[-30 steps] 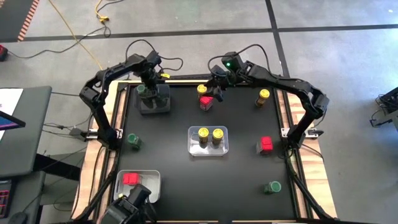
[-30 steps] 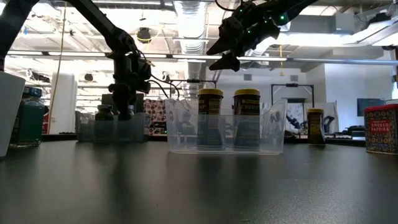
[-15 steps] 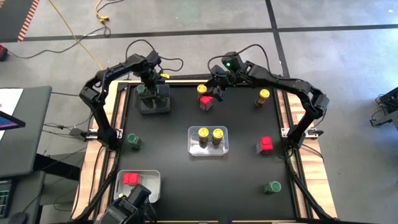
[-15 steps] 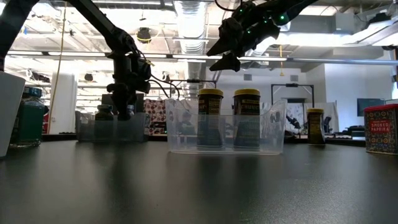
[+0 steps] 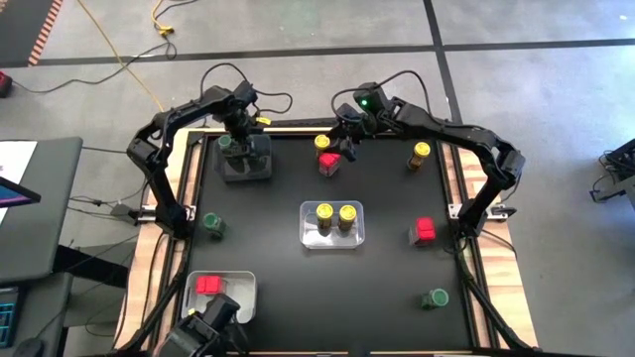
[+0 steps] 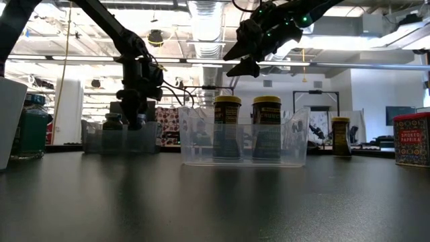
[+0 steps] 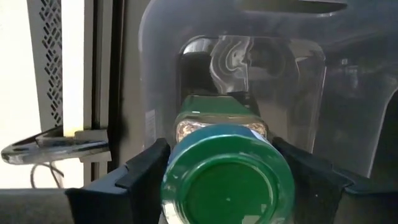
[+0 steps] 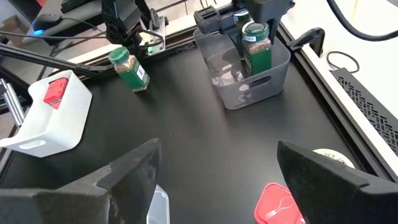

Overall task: Sort spices by type
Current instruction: Put the green seasoning bottle into the black bin, then put the red seasoning can into the gray bin

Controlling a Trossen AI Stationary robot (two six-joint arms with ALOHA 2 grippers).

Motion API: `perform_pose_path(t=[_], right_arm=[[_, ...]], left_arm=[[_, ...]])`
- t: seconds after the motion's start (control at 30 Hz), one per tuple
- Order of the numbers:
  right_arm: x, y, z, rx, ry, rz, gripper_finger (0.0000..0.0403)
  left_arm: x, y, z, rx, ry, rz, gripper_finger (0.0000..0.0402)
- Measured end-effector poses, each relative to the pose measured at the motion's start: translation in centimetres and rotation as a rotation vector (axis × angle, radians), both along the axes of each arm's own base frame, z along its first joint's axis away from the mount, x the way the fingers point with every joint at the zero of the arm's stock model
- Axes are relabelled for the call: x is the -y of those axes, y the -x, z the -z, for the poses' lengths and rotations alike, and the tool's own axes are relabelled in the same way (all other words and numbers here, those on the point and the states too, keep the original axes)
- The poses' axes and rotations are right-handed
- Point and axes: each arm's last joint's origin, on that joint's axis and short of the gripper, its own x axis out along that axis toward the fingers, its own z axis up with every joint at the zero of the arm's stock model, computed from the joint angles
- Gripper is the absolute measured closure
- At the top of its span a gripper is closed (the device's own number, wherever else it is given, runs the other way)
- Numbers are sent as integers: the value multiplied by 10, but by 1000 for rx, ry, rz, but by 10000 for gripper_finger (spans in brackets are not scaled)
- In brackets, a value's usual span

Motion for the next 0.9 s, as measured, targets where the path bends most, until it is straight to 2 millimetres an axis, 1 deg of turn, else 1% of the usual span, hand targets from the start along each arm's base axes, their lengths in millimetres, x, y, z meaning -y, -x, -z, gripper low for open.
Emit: perform_pose_path(t=[0.2, 0.3, 0.43, 0.67, 0.9], right_arm=[[0, 0, 0, 0, 0, 0, 55], [-1, 0, 0, 0, 0, -3, 55], [-2, -1, 0, -1, 1, -8, 55], [-2, -1, 0, -5, -2, -8, 55], [-2, -1, 1, -6, -2, -8, 55]], left_arm=[[1, 1, -1, -6, 11, -18, 139], [3, 2, -7, 3, -5, -18, 139], [8, 5, -20, 24, -37, -21, 139], [21, 13, -45, 69, -80, -87, 139], [39, 22, -72, 123, -111, -185, 139]])
